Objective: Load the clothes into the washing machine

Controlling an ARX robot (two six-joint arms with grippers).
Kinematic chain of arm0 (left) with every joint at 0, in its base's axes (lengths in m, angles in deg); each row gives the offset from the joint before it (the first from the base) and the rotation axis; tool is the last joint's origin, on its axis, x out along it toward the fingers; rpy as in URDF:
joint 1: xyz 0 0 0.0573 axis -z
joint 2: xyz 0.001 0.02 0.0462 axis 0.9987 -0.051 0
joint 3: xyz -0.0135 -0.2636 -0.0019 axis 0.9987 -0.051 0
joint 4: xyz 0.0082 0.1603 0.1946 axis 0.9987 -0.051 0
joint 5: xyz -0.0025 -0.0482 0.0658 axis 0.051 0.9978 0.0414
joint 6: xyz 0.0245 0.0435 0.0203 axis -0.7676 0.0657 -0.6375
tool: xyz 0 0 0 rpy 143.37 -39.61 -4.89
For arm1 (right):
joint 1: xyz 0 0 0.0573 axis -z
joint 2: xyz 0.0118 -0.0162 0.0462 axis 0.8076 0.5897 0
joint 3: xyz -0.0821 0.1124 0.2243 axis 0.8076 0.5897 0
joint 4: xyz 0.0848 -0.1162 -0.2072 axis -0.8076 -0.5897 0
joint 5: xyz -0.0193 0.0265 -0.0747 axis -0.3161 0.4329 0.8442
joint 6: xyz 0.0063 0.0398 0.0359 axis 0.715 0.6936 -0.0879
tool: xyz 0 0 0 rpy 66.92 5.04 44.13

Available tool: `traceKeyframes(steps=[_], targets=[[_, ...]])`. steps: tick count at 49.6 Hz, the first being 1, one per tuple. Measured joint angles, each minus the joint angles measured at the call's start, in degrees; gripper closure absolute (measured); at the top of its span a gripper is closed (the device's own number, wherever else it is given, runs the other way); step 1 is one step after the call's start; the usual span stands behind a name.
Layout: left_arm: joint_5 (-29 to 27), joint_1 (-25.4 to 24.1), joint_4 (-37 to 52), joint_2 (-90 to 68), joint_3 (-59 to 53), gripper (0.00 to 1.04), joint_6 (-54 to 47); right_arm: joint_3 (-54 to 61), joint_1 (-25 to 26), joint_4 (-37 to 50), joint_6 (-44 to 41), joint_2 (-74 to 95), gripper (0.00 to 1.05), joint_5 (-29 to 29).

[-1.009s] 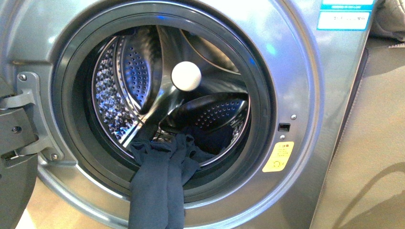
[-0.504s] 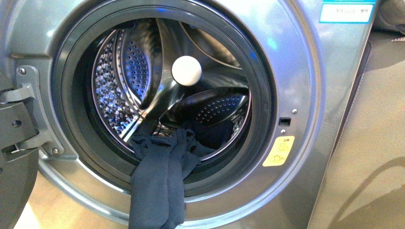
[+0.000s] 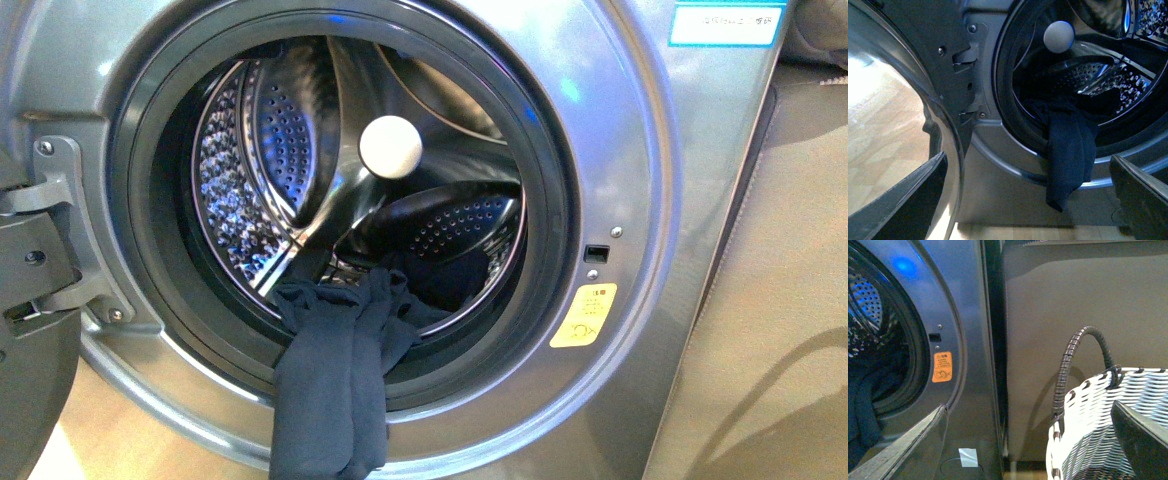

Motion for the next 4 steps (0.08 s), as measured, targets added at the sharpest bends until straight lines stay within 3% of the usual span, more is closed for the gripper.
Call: traceKeyframes(steps=[4], targets=[[-0.02, 0.00, 0.00, 0.00, 0.00, 0.06, 0.00, 0.00, 0.00, 0.00, 0.00, 0.00, 0.08, 0.00]])
